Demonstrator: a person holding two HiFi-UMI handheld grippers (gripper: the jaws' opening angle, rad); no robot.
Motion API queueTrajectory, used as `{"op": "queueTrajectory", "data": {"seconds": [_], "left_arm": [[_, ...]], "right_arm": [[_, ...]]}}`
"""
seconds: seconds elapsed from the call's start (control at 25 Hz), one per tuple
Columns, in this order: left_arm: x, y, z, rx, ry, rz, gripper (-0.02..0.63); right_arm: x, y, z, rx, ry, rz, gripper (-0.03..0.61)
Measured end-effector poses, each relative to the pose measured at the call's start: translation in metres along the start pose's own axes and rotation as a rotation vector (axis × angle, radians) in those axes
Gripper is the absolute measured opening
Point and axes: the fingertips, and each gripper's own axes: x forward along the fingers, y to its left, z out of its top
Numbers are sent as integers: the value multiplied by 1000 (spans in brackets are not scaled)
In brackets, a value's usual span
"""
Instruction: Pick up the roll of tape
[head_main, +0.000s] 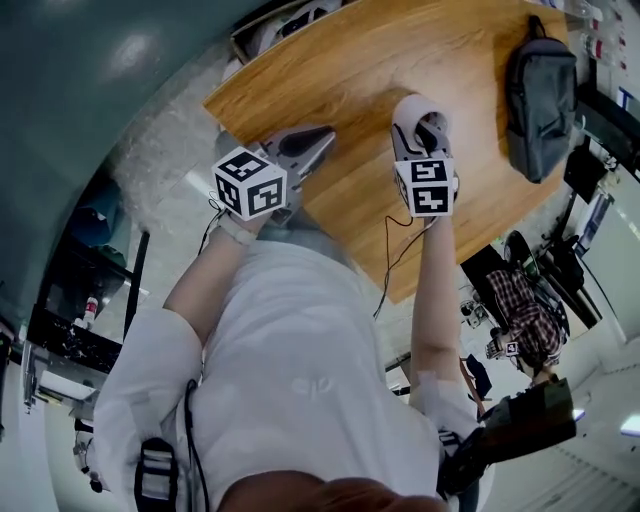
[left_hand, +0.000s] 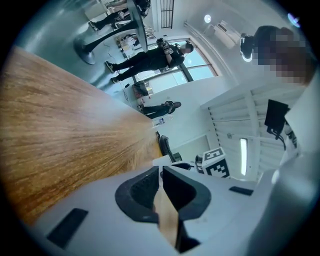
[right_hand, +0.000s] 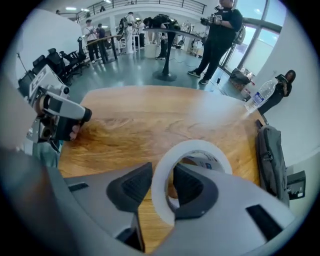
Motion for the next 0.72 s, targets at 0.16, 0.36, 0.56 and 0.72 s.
{"op": "queueTrajectory", "data": {"seconds": [0.16,0.36,0.56,0.72], "left_arm": [[2,-2,-1,-16,2,-25,8],[1,1,4,-77,-21,-58,8],[2,2,5,-101,-18,-79,8],[4,6,8,-144,-25,-90,8]], "right_arm": [[7,2,0,-12,55,17,120],[11,3,-6,-34,129,53,121],[20,6,-13,-107,272,50,126],[23,6,-16,-102,348,85,124]]}}
